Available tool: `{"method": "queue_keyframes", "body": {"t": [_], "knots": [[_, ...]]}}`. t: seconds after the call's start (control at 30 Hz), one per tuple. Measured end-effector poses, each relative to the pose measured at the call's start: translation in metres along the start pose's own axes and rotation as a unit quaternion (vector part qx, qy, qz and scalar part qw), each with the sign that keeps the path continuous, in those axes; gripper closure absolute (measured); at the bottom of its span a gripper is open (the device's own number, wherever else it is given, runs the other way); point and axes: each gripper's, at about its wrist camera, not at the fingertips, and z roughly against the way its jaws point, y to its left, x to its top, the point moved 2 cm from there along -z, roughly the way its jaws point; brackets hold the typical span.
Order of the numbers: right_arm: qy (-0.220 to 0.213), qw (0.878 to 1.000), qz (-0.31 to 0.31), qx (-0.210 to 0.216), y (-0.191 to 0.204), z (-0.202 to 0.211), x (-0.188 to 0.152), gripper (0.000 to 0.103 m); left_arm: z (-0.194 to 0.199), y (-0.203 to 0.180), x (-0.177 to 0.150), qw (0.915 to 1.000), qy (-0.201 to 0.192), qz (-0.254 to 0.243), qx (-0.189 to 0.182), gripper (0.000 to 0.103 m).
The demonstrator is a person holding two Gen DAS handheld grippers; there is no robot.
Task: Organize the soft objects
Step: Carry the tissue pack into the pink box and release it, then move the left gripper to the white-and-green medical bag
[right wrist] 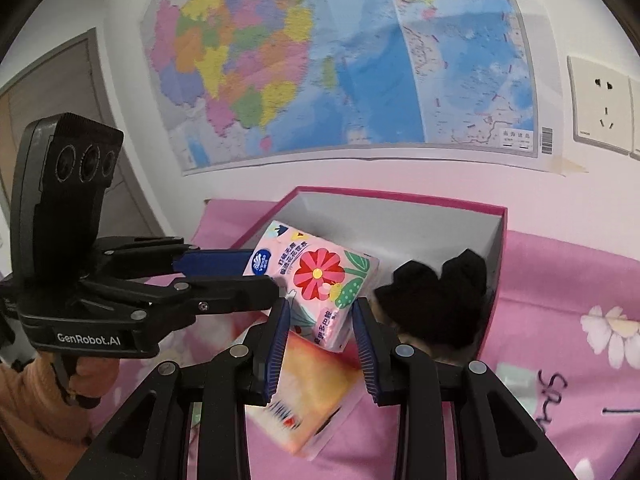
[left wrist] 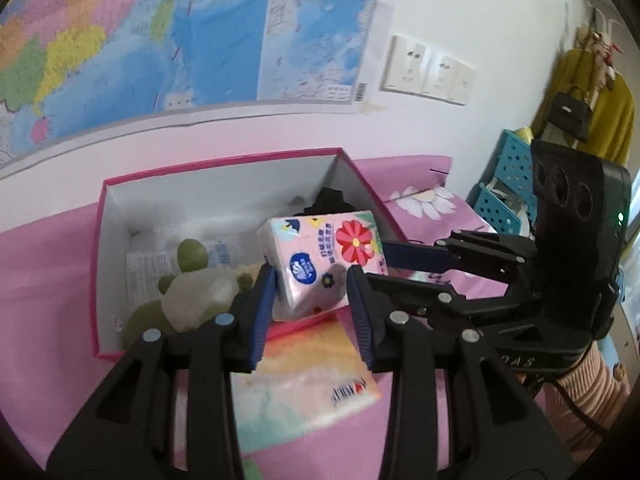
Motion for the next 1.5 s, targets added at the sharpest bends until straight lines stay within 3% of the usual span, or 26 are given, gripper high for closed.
{"method": "queue_keyframes", "body": {"t": [0.37, 0.5, 0.7, 0.83, 1.0, 1.23, 1.5], "knots": [[0.033, 0.999, -0.015, -0.035, -0.022, -0.035, 0.002, 0.070, -0.045, 0.017, -0.001, 0.9974, 0.053, 0.041, 0.026, 0.064], [0.028, 0.998, -0.024, -0.050, -0.028, -0.028, -0.002, 0.070, -0.029, 0.015, -0.005, 0.9981, 0.032, 0.029, 0.044, 0.064], [-0.006, 0.999, -0.011, -0.040, -0.025, 0.006, -0.013, 0.065, 0.018, 0.012, -0.020, 0.9991, -0.021, 0.018, 0.032, 0.063], [-0.015, 0.999, -0.014, -0.027, -0.022, 0.025, -0.026, 0.065, 0.051, 0.005, -0.044, 0.9990, -0.043, 0.003, 0.004, 0.060], [-0.010, 1.000, -0.022, 0.002, -0.010, 0.037, -0.049, 0.065, 0.075, 0.001, -0.087, 0.9992, -0.037, -0.006, -0.014, 0.059], [0.034, 0.997, -0.015, 0.062, 0.032, 0.029, -0.087, 0.064, 0.085, 0.024, -0.146, 0.9996, -0.002, 0.025, 0.007, 0.059], [0.108, 0.986, 0.001, 0.124, 0.083, -0.002, -0.127, 0.064, 0.086, 0.055, -0.194, 0.9955, 0.041, 0.080, 0.029, 0.059]]}}
